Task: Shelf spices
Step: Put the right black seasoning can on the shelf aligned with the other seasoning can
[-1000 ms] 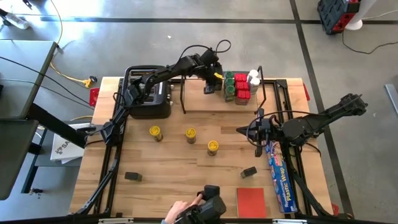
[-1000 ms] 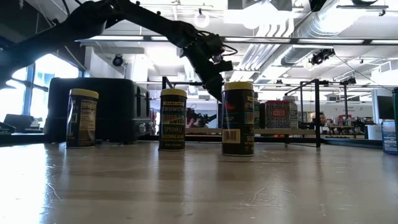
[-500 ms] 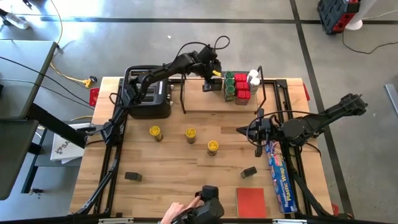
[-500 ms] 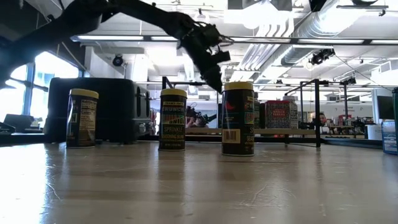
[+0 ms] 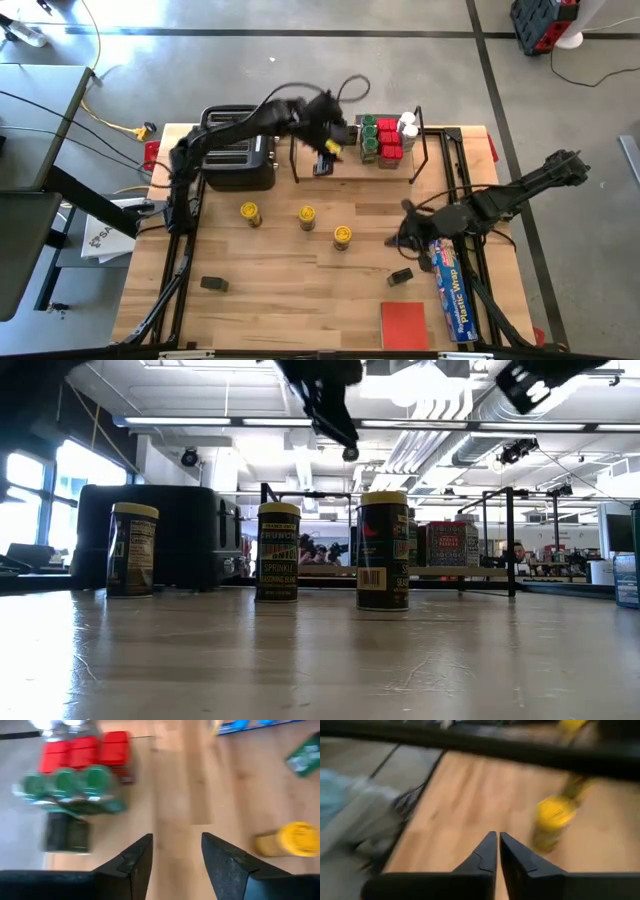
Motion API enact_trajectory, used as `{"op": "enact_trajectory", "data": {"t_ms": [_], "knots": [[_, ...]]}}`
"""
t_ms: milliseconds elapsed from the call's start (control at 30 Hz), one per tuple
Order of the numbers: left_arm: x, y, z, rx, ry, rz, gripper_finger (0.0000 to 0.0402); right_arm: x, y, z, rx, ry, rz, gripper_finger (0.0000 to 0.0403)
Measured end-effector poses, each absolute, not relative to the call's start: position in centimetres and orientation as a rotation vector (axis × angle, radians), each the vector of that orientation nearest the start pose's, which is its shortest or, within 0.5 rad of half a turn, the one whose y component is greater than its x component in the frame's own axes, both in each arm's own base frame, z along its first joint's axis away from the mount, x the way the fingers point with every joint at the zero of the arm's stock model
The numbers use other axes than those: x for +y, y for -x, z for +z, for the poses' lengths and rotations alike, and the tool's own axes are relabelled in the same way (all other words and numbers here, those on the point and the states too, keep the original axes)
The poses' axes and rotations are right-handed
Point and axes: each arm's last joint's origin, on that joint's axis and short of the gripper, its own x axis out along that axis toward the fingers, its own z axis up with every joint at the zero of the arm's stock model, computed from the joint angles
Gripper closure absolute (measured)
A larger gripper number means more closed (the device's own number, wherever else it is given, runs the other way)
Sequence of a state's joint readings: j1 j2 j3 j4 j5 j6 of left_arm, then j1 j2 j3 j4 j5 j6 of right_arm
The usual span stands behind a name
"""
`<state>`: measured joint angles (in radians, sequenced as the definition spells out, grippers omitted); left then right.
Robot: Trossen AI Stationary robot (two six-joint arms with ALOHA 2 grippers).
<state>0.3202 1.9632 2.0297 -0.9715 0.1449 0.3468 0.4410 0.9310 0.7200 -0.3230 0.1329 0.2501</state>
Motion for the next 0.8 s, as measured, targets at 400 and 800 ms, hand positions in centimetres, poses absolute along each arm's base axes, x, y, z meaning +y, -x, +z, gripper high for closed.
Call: {"op": "enact_trajectory", "data": {"t_ms": [400, 800], "knots": [[1.5, -32.9, 30.5, 0.613, -0.082, 0.231, 0.0260, 12.8, -18.0, 25.9, 0.991, -0.042, 0.340, 0.0178], [-1.2, -29.4, 28.7, 0.559, -0.083, 0.332, 0.0260, 16.2, -21.0, 22.1, 1.301, 0.243, 0.206, 0.0124]]}}
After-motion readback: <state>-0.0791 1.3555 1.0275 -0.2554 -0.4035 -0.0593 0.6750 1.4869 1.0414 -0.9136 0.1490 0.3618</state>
